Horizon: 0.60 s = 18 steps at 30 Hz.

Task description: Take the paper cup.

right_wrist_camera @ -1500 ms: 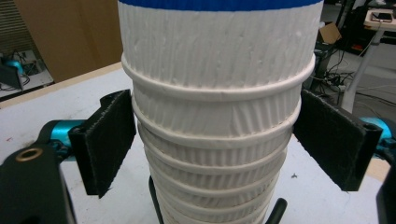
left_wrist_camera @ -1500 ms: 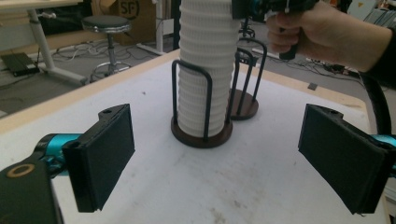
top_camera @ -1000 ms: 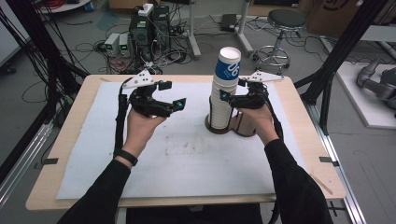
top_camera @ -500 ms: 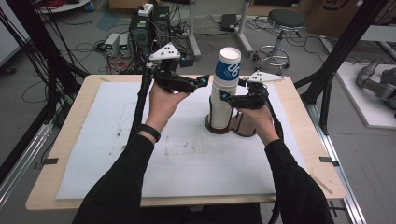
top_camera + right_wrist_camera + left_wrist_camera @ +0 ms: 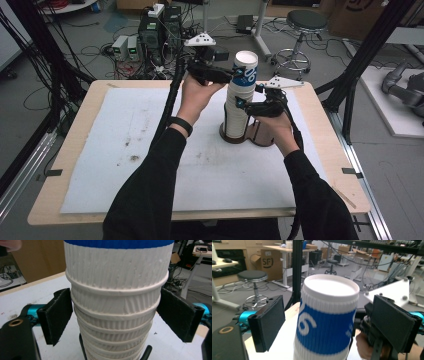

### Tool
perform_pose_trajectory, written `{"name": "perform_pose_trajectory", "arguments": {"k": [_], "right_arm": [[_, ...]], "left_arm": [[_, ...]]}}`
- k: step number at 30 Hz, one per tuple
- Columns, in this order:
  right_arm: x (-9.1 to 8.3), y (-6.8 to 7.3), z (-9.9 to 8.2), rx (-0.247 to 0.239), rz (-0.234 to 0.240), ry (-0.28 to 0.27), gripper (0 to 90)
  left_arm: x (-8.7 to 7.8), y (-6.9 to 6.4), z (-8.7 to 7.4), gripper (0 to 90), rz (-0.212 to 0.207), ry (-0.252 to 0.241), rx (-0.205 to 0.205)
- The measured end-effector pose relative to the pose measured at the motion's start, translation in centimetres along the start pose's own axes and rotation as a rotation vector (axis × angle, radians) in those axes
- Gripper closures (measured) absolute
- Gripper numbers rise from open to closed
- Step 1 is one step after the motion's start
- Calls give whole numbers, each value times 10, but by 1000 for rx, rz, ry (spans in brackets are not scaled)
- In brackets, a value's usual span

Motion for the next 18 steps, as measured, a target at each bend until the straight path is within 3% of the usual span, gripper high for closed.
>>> {"name": "perform_pose_trajectory", "arguments": {"k": [3,18], "right_arm": [[0,0,0,1,-1,0,142],[-2,0,0,-5,-6,5,143]], "left_arm": [[8,-1,5,136,-24,-14,-3],[20,3,7,217,-34,6,-13]]}}
Point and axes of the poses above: each handheld gripper's, and its own axes: x roughly forward along the jaws, z roughly out of its top, y roughly to its left, the point moved 1 cm from there along x, roughly forward along the jaws
